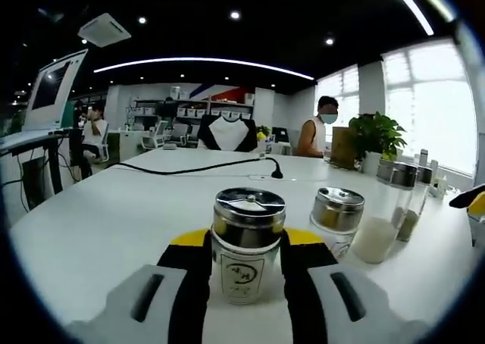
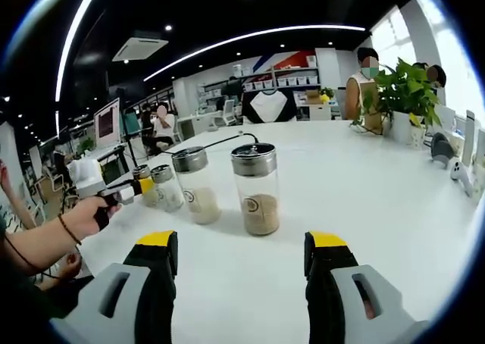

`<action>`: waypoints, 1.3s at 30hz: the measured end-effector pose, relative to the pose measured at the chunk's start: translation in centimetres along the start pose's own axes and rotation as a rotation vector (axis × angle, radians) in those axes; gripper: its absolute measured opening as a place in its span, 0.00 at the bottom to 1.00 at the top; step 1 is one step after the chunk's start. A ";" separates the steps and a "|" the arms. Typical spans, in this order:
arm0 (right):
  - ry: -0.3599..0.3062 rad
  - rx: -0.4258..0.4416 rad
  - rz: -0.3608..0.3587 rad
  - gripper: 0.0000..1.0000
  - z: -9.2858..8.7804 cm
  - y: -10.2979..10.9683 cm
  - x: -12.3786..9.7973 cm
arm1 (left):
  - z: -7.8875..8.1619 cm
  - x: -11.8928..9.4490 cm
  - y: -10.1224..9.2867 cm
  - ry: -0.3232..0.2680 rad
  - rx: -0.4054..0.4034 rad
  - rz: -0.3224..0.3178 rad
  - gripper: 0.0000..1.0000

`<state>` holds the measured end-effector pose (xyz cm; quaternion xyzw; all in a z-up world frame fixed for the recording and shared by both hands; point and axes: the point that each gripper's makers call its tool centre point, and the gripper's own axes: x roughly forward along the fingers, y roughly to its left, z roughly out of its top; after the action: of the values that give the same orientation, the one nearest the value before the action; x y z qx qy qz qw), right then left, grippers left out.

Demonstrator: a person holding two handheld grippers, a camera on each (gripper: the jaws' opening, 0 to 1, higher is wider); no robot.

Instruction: Rotate the seasoning bottle until the label or dispensing opening points toward the visible target arrow and the bottle remains upright within the marked orientation range

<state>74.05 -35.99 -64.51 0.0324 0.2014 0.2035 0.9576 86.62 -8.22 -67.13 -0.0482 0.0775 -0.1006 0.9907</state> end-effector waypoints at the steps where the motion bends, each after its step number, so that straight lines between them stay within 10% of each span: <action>1: 0.000 0.000 -0.001 0.68 0.0 0.0 0.0 | 0.0 0.0 0.0 0.000 0.000 0.004 0.37; 21: 0.000 0.003 -0.011 0.68 0.0 -0.4 -0.2 | 0.9 -1.4 0.8 -0.021 0.041 -0.023 0.49; 32: -0.002 0.004 -0.010 0.68 0.1 -0.3 -0.2 | 2.9 -2.3 -0.5 -0.057 0.079 -0.314 0.56; 39: -0.005 0.013 -0.007 0.68 -0.1 -0.2 -0.2 | 2.6 -2.0 -0.8 0.023 0.016 -0.525 0.69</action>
<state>73.91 -36.28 -64.56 0.0385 0.2006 0.1987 0.9585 85.00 -8.34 -64.16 -0.0579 0.0730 -0.3553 0.9301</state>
